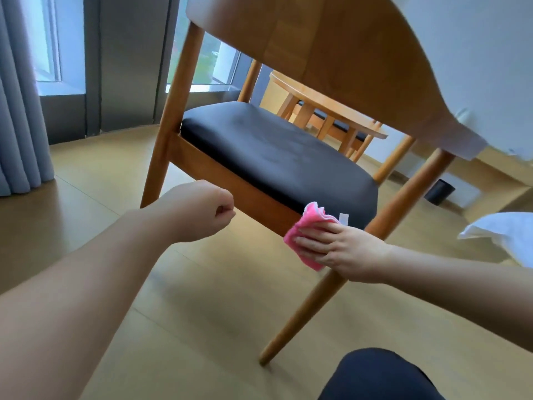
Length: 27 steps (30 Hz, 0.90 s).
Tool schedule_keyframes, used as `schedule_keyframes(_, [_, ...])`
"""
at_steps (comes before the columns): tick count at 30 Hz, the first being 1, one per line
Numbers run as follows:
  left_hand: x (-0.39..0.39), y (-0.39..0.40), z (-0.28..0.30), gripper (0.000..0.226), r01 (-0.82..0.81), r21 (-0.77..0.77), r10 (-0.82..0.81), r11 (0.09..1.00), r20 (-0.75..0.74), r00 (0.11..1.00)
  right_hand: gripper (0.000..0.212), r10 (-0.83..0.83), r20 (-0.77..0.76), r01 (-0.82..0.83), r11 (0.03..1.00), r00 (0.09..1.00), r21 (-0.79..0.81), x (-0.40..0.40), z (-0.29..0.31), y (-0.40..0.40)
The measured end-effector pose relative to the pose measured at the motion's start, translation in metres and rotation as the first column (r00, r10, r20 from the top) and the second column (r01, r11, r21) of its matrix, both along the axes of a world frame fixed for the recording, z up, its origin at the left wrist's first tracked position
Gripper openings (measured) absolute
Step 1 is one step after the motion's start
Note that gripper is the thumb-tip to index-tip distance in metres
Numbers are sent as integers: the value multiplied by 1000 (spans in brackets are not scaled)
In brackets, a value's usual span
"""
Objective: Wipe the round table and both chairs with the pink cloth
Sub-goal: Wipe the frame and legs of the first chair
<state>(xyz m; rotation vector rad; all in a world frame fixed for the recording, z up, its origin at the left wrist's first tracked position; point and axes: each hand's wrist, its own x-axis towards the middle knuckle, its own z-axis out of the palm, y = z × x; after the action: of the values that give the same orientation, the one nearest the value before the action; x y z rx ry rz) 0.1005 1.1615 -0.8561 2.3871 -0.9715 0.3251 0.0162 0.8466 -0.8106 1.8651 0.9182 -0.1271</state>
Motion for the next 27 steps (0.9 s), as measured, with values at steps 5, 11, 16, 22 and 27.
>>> schedule_keyframes(5, [0,-16,2,22,39,-18,-39,999,17,999,55,-82,-11,82,995,997,65,-33,9,-27])
schedule_keyframes(11, [-4,-24,6,22,60,-7,-59,998,31,998,42,54,-15,-53,994,998,98,-45,18,-33])
schedule_keyframes(16, [-5,-19,7,21,45,6,-46,999,37,998,29,106,-37,-91,951,994,295,-29,11,-12])
schedule_keyframes(22, [2,7,9,5,-62,-85,43,994,-210,977,23,-22,-18,21,158,1000,987,1,-16,85])
schedule_keyframes(27, [-5,66,28,9,-273,-171,204,947,-341,918,19,68,-344,339,-427,937,838,23,-12,184])
